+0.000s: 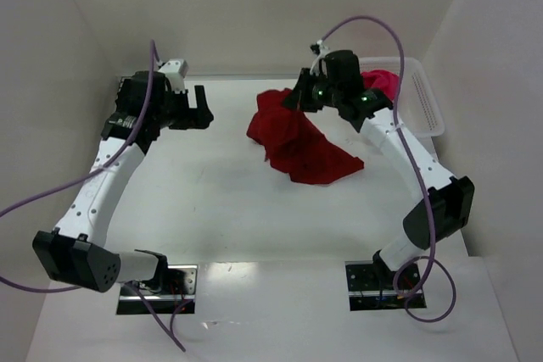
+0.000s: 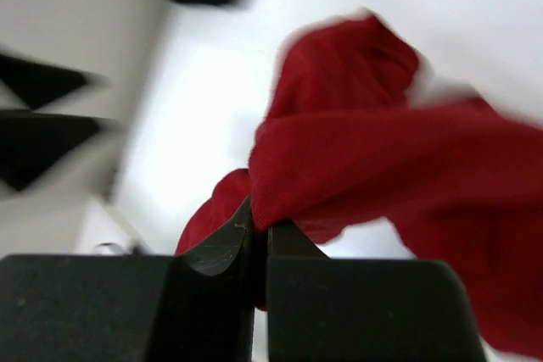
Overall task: Fold and stack the t-shirts
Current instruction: Move the tshirt to the center of the board, then flatten out the tshirt
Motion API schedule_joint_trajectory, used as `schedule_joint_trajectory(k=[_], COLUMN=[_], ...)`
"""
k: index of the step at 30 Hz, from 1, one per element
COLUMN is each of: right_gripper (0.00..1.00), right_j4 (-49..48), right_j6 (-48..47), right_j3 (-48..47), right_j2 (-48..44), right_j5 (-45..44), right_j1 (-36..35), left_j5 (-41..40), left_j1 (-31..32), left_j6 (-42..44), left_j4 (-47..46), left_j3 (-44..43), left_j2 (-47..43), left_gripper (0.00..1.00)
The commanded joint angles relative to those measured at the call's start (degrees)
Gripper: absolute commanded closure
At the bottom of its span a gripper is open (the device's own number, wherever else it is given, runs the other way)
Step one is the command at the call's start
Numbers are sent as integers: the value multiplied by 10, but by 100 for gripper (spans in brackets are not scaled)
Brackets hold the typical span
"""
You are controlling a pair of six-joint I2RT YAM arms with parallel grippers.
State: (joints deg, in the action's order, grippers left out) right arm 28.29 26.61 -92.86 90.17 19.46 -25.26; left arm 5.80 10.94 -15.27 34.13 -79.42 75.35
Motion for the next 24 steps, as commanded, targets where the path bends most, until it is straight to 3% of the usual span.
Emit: schedule_joint_trajectory(k=[1, 6, 10, 16, 19, 20, 22, 24], right_gripper=[100, 100, 100, 100, 100, 100, 100, 100], right_j4=[-13, -14, -5, 6, 57, 92, 114, 79], right_j6=[-39, -38, -45, -51, -51, -51, -36, -10], right_j3=[77, 183, 175, -10, -197, -303, -397, -415], right_j2=[-26, -70, -46, 92, 175, 192, 215, 190], right_j5=[-112, -250, -212, -140, -118, -106, -66, -67], right_j1=[6, 6, 6, -52, -81, -94, -99, -105], left_j5=[-36, -26, -11, -32, -66, -71, -82, -49], left_j1=[-3, -3, -3, -3, -10, -20, -40, -52], left_j6=[-6, -13, -18, -42, -50, -59, -73, -81], left_j4=[-6, -12, -26, -63, -63, -57, -57, -57], left_j3=[16, 30, 30, 51, 46, 41, 41, 50], left_j2=[-22, -11, 1, 7, 1, -4, -17, -37], left_gripper=[0, 0, 0, 0, 0, 0, 0, 0])
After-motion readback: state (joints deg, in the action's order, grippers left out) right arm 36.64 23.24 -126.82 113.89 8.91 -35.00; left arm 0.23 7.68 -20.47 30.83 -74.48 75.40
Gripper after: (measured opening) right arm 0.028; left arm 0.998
